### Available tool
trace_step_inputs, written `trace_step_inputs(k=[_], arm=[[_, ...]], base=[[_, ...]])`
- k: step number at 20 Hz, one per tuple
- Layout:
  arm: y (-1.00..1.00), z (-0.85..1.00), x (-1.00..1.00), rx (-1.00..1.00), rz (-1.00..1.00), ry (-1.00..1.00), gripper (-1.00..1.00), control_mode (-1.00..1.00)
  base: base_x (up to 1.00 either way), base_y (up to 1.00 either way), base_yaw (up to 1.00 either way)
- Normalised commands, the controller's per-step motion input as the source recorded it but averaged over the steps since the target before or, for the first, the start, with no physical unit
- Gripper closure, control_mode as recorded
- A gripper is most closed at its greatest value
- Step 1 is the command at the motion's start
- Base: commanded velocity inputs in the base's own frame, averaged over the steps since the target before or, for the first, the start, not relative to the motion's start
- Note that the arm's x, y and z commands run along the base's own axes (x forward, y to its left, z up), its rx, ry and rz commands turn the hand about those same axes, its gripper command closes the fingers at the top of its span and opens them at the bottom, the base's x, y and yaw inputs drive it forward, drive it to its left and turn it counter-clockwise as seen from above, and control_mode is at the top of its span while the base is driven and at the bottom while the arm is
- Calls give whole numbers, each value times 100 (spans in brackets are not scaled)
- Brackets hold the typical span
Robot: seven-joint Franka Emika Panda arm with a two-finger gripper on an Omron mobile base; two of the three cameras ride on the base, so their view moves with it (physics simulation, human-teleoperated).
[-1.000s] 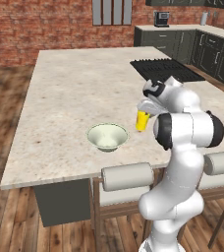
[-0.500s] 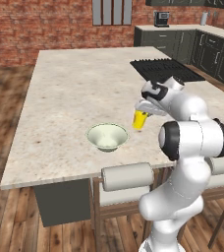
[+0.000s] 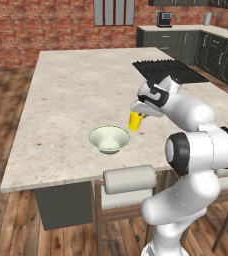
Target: Place the cup inside the bowl on the dining table and move the bowl to any counter.
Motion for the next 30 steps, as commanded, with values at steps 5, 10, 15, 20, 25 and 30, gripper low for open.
trace_step_inputs(k=[5,10,15,20,25,30], arm=[[44,20,-18,0,0,0,100,-100],[42,15,-18,0,0,0,100,-100],[35,0,-2,0,0,0,100,-100],[27,-1,0,-2,0,0,100,-100],[25,-3,0,-2,0,0,100,-100],[17,-3,0,-1,0,0,100,-100]], base=[[0,0,0],[0,0,0],[0,0,0],[0,0,0],[0,0,0],[0,0,0]])
